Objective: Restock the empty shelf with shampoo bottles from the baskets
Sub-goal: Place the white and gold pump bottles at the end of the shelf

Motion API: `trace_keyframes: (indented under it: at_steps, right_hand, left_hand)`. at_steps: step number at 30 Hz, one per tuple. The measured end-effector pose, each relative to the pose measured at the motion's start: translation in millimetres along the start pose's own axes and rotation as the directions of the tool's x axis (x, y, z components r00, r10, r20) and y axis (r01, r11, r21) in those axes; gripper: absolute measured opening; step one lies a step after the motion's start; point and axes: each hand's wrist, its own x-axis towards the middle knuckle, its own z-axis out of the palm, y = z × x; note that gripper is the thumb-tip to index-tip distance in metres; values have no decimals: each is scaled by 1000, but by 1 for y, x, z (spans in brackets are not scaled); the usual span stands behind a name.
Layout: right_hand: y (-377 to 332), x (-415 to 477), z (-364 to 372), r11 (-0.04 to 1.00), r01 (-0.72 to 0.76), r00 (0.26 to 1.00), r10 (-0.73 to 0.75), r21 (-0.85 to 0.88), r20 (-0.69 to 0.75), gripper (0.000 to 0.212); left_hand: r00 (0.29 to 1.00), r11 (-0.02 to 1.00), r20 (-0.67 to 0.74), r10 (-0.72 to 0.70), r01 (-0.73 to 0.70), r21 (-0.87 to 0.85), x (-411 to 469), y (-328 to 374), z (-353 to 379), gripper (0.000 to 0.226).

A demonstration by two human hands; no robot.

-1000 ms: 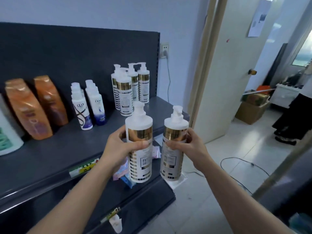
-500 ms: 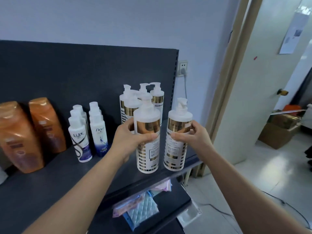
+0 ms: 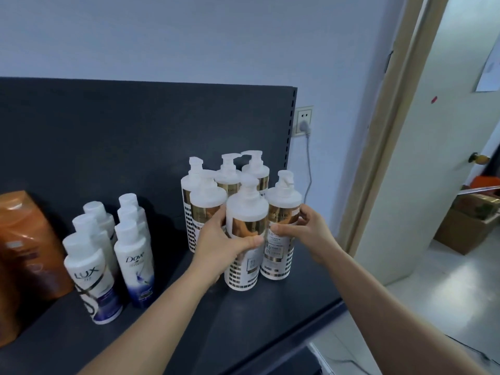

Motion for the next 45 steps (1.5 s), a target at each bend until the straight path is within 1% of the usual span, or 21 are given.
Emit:
trace_keyframes:
  at_steps: [3, 6, 11, 13, 16, 21, 23, 25, 27, 29, 30, 33, 34, 38, 42, 45]
  right_hand:
    - [3, 20, 1, 1000, 14, 998, -15, 23, 58, 65]
    - [4, 41, -1, 999, 35, 989, -38, 24, 140, 66]
    - [8, 68, -8, 999, 13, 967, -21, 31, 255, 71]
    - [12, 75, -11, 999, 13, 950, -25, 41, 311, 68]
    - [18, 84, -16, 998, 33, 931, -53, 62, 361, 54]
    - [27, 93, -18, 996, 88, 922, -88, 16, 378, 57]
    - [29, 93, -18, 992, 123, 918, -104, -24, 384, 60]
    - [31, 91, -16, 981, 175, 918, -133, -81, 373, 68]
    - [33, 91, -14, 967, 215, 925, -157, -135, 347, 73]
    - [33, 91, -13, 962, 226, 931, -167, -155, 325, 71]
    - [34, 92, -13, 961, 226, 935, -168, -160, 313, 70]
    - [33, 92, -14, 959, 231, 942, -177, -166, 286, 70]
    - [33, 92, -13, 959, 229, 943, -176, -165, 283, 70]
    - [33, 95, -12, 964, 218, 945, -170, -152, 278, 70]
    - [36, 99, -11, 970, 205, 945, -162, -128, 284, 70]
    - [38, 102, -10, 963, 234, 941, -190, -134, 281, 76]
  left_hand:
    - [999, 996, -31, 42, -40, 74, 5, -2, 13, 68]
    - [993, 993, -103, 53, -42, 110, 10, -2, 28, 68]
    - [976, 989, -217, 28, 4, 146, 15, -4, 49, 68]
    - [968, 991, -251, 9, 25, 133, 19, -6, 54, 70]
    - [954, 992, -298, -11, 47, 115, 24, -8, 60, 76]
    - [943, 990, -333, -19, 65, 127, 29, -8, 66, 73]
    - [943, 985, -333, -8, 64, 160, 27, -8, 68, 73]
    - [937, 974, -348, 22, 59, 220, 21, -7, 71, 69]
    - [906, 953, -418, 67, 66, 296, 15, -9, 76, 64]
    - [867, 923, -484, 116, 85, 375, 10, -14, 82, 56]
    - [855, 907, -503, 128, 105, 409, 8, -17, 85, 56]
    - [832, 867, -546, 102, 195, 459, 7, -29, 94, 78]
    - [823, 861, -561, 91, 217, 459, 8, -31, 95, 79]
    - [807, 854, -588, 56, 266, 446, 22, -39, 96, 68]
    - [796, 820, -602, 65, 301, 486, 31, -45, 100, 71]
    - [789, 804, -612, 57, 326, 496, 33, -48, 105, 73]
